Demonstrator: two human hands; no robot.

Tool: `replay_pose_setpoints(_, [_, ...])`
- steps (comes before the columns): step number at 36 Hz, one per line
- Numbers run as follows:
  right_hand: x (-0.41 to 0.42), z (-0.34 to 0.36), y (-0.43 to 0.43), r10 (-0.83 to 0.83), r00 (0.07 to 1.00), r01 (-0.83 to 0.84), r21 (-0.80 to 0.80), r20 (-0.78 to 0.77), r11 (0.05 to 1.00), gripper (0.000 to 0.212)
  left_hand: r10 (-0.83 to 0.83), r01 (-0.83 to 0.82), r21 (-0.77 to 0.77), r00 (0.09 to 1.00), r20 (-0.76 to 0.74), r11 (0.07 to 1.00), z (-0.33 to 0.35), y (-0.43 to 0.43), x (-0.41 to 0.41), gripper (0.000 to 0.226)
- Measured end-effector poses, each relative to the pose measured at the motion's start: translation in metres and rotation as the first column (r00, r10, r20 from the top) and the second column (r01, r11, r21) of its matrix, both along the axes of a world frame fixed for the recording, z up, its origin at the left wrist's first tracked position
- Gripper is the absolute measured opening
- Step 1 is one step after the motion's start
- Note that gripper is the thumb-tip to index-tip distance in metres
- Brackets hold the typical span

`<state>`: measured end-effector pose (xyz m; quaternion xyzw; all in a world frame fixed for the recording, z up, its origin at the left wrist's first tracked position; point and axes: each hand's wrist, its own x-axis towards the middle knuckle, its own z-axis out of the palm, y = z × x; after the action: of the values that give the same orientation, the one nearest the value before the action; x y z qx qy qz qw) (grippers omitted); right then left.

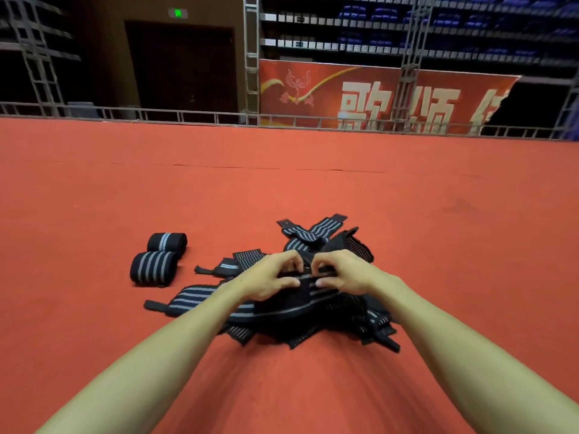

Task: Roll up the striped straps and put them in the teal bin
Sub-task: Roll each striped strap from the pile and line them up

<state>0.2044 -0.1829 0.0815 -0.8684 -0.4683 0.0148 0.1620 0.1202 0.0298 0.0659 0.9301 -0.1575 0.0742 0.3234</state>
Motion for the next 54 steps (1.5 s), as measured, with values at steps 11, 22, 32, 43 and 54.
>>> replay_pose_setpoints(11, [0.011,-0.005,-0.028,-0.108,0.991,0.116,-0.109,0.076,0.987,0.022,-0.029,0.023,-0.057,0.993,-0.118,0.998,0.021,0.03,-0.023,0.023])
replay_pose_setpoints(22, [-0.003,0.018,-0.039,-0.074,0.995,0.073,-0.018,-0.074,0.997,0.031,-0.022,0.016,-0.046,0.991,-0.13,0.999,0.031,0.027,-0.037,0.022])
replay_pose_setpoints(32, [-0.014,0.012,-0.047,-0.099,0.992,0.107,0.098,-0.077,0.99,0.02,-0.025,0.034,0.074,0.992,-0.121,0.997,0.029,-0.006,-0.028,0.035])
replay_pose_setpoints(43, [-0.019,0.016,-0.062,-0.05,0.983,0.096,0.266,-0.175,0.959,0.024,-0.023,0.028,0.141,0.999,-0.037,0.99,0.031,-0.06,-0.009,0.039])
replay_pose_setpoints(54, [-0.01,-0.006,-0.059,-0.027,0.997,0.039,0.15,-0.077,0.988,0.029,-0.092,0.112,0.127,0.984,-0.152,0.986,0.033,-0.028,-0.016,0.049])
